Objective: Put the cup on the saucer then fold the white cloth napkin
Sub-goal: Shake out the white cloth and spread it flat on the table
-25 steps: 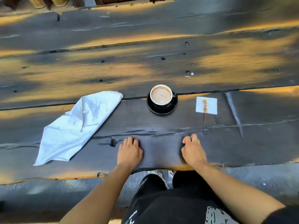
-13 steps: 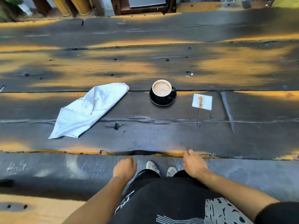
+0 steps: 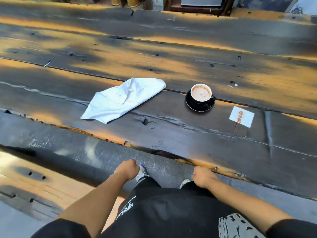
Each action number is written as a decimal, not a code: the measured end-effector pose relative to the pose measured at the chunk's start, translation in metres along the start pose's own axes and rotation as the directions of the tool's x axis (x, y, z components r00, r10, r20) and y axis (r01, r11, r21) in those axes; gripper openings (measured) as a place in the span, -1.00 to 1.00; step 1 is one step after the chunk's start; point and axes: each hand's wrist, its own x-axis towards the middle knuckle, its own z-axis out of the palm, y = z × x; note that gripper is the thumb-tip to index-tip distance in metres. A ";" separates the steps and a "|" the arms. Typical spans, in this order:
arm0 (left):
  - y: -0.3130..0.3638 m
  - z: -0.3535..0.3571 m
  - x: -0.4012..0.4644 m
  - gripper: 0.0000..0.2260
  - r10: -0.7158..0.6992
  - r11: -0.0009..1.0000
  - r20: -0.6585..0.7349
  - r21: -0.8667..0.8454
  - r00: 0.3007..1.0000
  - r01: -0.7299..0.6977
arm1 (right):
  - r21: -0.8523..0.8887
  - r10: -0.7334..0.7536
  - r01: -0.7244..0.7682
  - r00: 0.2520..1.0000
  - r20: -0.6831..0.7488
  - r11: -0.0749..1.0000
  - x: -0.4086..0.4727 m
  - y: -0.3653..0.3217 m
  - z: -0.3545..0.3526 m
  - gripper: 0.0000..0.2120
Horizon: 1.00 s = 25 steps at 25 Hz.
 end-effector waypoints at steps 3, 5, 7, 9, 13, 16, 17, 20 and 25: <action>-0.026 -0.020 0.017 -0.81 0.018 0.999 -0.004 -0.039 1.000 -0.018 | -0.013 0.012 -0.012 1.000 0.022 1.000 0.009 -0.038 -0.011 -0.71; -0.052 -0.039 0.034 -0.79 0.025 0.998 0.010 -0.062 1.000 -0.024 | 0.021 0.040 -0.041 0.999 0.018 0.999 0.018 -0.073 -0.017 -0.71; -0.080 -0.062 0.050 -0.78 0.028 0.997 0.039 -0.069 0.999 -0.026 | 0.077 0.084 -0.084 0.996 0.005 0.993 0.027 -0.107 -0.020 -0.78; -0.107 -0.084 0.067 -0.77 0.043 0.997 0.059 -0.066 0.997 -0.039 | 0.132 0.124 -0.122 0.992 -0.008 0.984 0.034 -0.141 -0.021 -0.81; -0.147 -0.118 0.087 -0.77 0.062 0.997 0.103 -0.044 0.993 -0.058 | 0.186 0.184 -0.178 0.983 -0.016 0.966 0.045 -0.195 -0.022 -0.82; -0.165 -0.139 0.099 -0.75 0.077 0.997 0.129 -0.029 0.989 -0.074 | 0.247 0.201 -0.189 0.979 -0.022 0.950 0.052 -0.228 -0.027 -0.79; -0.169 -0.145 0.101 -0.74 0.080 0.997 0.132 -0.023 0.988 -0.078 | 0.258 0.196 -0.184 0.980 -0.022 0.949 0.055 -0.236 -0.029 -0.80; -0.179 -0.156 0.110 -0.74 0.064 0.998 0.127 -0.034 0.990 -0.060 | 0.278 0.170 -0.158 0.985 -0.022 0.948 0.063 -0.256 -0.038 -0.84; -0.182 -0.179 0.119 -0.76 0.018 0.988 0.064 -0.151 0.998 -0.008 | 0.285 0.072 -0.058 0.997 -0.040 0.957 0.089 -0.280 -0.063 -0.82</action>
